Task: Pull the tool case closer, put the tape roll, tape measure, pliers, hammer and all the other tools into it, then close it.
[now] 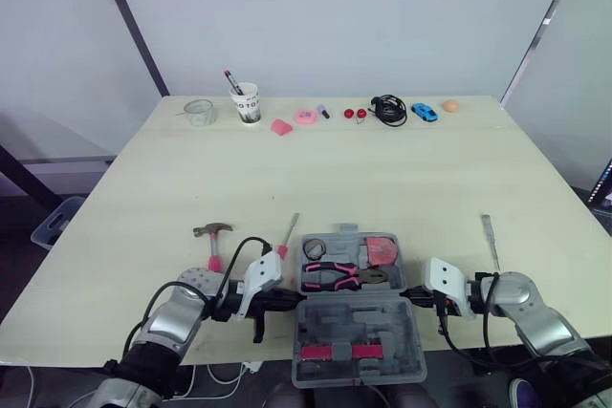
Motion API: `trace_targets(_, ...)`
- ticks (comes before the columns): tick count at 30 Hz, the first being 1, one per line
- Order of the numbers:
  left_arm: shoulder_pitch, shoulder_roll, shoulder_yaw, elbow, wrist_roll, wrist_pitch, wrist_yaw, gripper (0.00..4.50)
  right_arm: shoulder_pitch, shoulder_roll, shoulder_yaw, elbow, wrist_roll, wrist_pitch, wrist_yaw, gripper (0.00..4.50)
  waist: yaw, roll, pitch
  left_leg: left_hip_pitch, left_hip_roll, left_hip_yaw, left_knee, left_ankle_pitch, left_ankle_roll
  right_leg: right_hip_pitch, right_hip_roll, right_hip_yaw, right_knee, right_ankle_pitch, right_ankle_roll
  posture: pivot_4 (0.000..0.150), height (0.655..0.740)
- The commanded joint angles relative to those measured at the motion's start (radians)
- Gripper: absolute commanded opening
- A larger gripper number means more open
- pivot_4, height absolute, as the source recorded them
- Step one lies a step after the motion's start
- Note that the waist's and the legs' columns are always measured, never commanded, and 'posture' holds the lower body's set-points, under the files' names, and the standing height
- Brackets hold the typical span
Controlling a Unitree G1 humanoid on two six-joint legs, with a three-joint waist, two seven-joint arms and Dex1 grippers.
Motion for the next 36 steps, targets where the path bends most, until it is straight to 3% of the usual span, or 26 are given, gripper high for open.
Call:
trace_targets(1,-0.016,-0.02,-0.03,-0.005,0.021,0.003,0.022,0.02,-0.012,0.023,0.022,-0.036,0.01,0.005,0.004,0.0,0.0,0.0,0.0,0.0,0.0,0.0,0.0,0.0,0.0,0.0,0.0,0.0,0.0,0.0,0.0,0.15,0.74)
trace_targets(14,-0.077,-0.036,-0.018,0.027,0.031,0.012,0.029,0.02,-0.059,0.042,-0.014,-0.028,0.029,0.027,-0.006,0.0,0.0,0.0,0.0,-0.001,0.0,-0.001,0.001,0.0,0.0,0.0,0.0,0.0,0.0,0.0,0.0,0.15,0.74)
trace_targets(36,-0.179,-0.064,-0.009,0.162,0.063,-0.029,0.061,0.02,-0.174,0.105,-0.016,0.133,-0.035,-0.048,-0.09,0.0,-0.003,0.001,0.001,-0.001,-0.001,0.001,0.0,0.0,0.0,0.0,0.001,0.0,0.0,0.0,0.0,0.15,0.74)
